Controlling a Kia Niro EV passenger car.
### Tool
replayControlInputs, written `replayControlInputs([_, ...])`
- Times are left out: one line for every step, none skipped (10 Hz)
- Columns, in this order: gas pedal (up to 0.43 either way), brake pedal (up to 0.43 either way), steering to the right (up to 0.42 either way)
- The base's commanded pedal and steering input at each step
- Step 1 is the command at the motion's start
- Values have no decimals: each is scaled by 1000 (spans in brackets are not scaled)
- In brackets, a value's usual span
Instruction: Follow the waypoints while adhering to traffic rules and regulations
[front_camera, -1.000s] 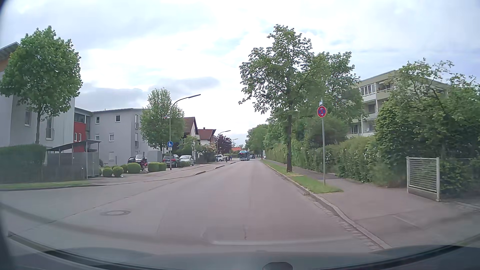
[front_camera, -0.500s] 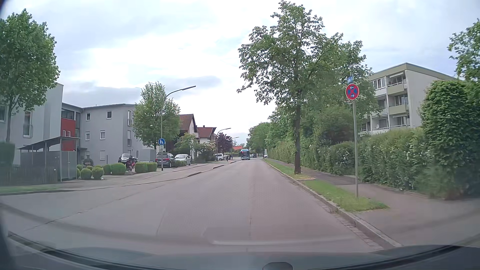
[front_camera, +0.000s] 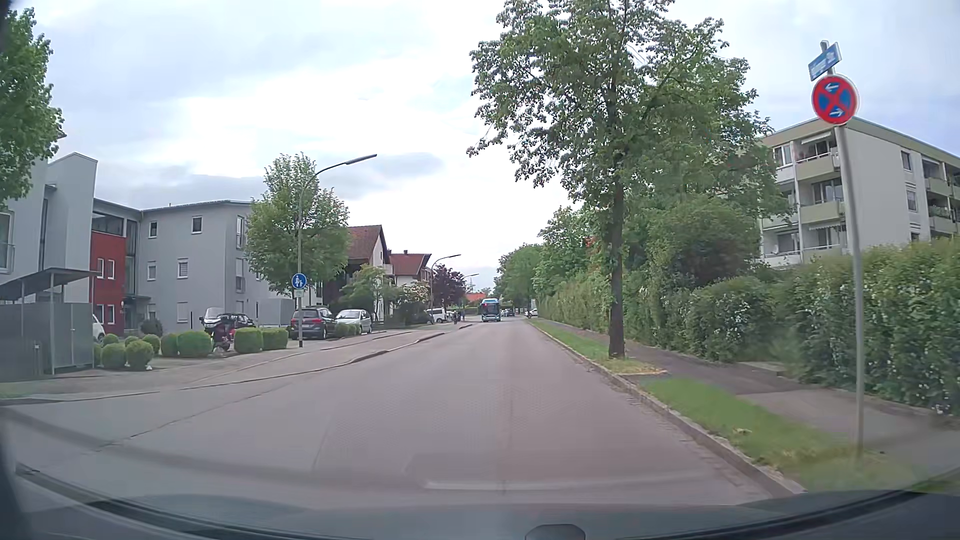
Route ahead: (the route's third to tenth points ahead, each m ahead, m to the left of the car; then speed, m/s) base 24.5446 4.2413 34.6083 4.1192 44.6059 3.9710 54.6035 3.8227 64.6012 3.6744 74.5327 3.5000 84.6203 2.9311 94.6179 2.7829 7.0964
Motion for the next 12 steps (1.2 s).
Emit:
replayControlInputs([130,0,-3])
replayControlInputs([130,0,-3])
replayControlInputs([130,0,-3])
replayControlInputs([130,0,-3])
replayControlInputs([130,0,-2])
replayControlInputs([130,0,-2])
replayControlInputs([130,0,-3])
replayControlInputs([130,0,-3])
replayControlInputs([130,0,-3])
replayControlInputs([130,0,-3])
replayControlInputs([130,0,-3])
replayControlInputs([130,0,-2])
